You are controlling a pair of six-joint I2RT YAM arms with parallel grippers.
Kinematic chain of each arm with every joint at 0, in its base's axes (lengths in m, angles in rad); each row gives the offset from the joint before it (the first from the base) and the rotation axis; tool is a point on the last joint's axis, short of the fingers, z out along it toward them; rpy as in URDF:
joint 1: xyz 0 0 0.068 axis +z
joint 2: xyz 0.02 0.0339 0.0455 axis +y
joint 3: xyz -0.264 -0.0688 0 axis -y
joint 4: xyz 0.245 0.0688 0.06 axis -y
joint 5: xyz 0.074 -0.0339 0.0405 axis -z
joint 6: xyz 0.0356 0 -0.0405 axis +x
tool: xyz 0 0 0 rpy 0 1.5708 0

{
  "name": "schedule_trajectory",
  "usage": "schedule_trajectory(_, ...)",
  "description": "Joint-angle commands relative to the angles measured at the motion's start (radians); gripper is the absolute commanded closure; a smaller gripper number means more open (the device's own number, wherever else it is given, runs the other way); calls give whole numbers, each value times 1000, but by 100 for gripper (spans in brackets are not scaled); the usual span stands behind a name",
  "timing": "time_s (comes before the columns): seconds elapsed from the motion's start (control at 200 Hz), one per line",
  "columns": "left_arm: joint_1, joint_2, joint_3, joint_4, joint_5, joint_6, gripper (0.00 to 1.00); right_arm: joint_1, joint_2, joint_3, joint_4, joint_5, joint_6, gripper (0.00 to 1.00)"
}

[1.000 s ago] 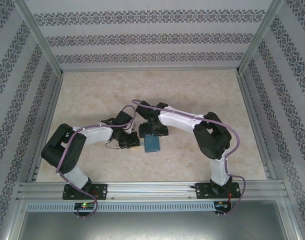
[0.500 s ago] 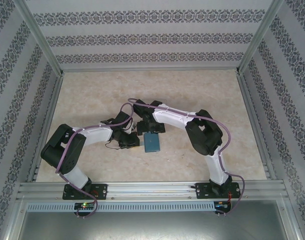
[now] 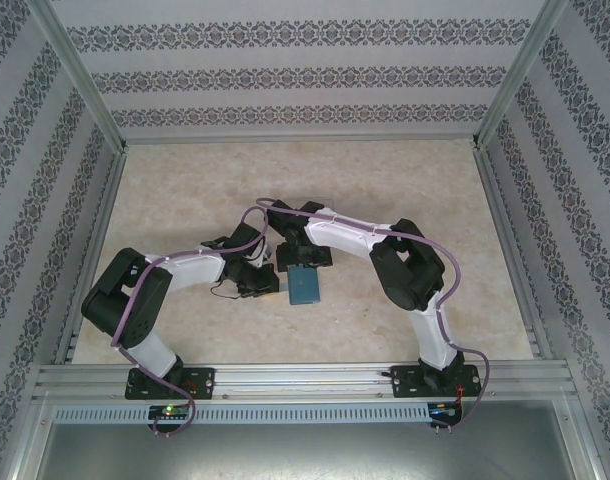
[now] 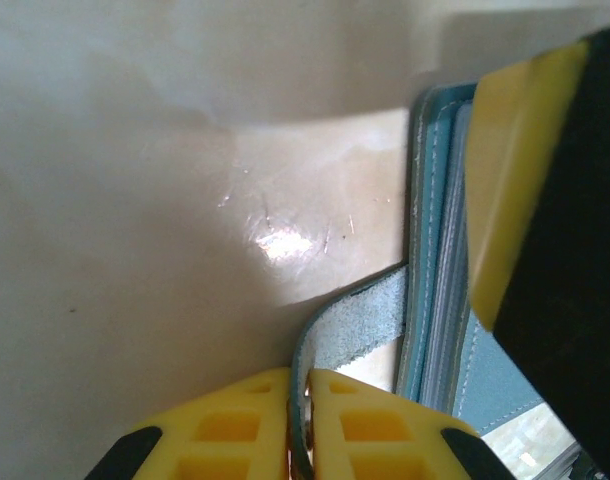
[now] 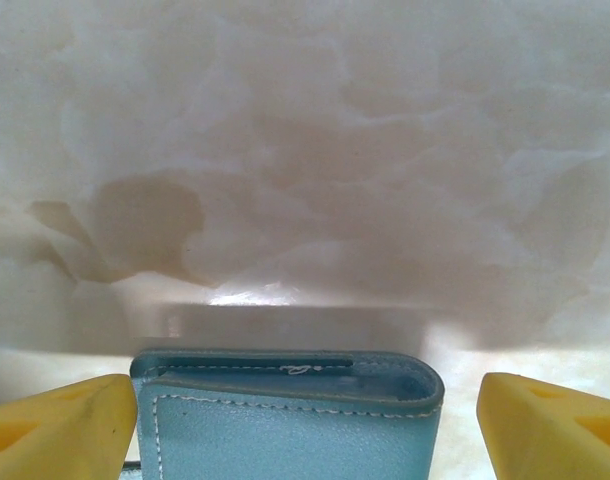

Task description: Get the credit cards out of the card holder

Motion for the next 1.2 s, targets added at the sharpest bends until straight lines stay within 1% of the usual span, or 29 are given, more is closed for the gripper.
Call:
schedule_trajectory(0.0, 3, 15, -3, 14, 8, 6, 89, 4, -34, -5, -29, 32, 19, 12)
schedule_trajectory(0.874, 5, 32, 14, -20, -2, 8, 89, 4, -83, 11, -71, 51, -3, 12)
schedule_trajectory(1.194, 5, 30, 20, -38, -18, -5, 89, -1, -114, -4, -101, 65, -23, 15)
